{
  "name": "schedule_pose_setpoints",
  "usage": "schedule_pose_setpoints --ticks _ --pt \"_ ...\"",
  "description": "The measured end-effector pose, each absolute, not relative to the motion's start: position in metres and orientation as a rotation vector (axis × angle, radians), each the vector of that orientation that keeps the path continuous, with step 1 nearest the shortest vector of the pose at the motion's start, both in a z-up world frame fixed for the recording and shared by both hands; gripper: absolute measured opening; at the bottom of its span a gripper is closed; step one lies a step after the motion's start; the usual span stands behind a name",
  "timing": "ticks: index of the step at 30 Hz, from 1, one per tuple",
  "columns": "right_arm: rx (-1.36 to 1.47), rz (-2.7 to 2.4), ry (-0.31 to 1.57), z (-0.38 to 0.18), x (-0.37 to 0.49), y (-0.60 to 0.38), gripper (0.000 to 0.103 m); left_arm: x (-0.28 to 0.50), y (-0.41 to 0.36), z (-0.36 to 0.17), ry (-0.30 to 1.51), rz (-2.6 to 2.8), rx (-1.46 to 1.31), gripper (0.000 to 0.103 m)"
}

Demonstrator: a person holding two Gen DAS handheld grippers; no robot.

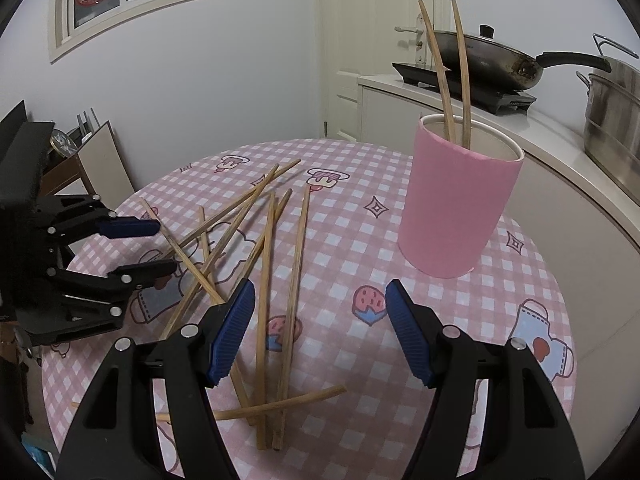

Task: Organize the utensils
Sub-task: 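Reposition the open left gripper over the chopsticks near the pink cup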

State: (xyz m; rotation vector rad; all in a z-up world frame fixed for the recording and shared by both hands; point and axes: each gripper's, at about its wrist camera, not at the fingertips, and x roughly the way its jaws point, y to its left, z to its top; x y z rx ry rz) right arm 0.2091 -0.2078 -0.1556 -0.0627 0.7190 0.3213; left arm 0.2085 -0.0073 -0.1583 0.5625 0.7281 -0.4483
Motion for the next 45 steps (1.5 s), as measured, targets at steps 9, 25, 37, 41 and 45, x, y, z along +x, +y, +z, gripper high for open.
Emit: schedule_pose_setpoints --ticks 9,25,37,41,45 --pt "-0.064 0.318 0.731 -0.160 0.213 -0.208 0.064 0.218 -0.031 -0.165 0.697 -0.460 0.641 0.029" --pt "-0.046 0.335 0.735 -0.158 0.217 -0.208 0.064 0.242 -0.027 -0.157 0.747 -0.406 0.526 0.004" --pt "-0.073 0.354 0.766 -0.157 0.236 -0.185 0.064 0.245 -0.015 -0.148 0.776 -0.461 0.453 0.006" --pt "-0.077 0.349 0.766 -0.156 0.238 -0.186 0.064 0.248 -0.015 -0.149 0.792 -0.483 0.450 0.006" --pt "-0.083 0.349 0.767 -0.156 0.239 -0.184 0.064 0.249 -0.017 -0.149 0.789 -0.505 0.460 0.019"
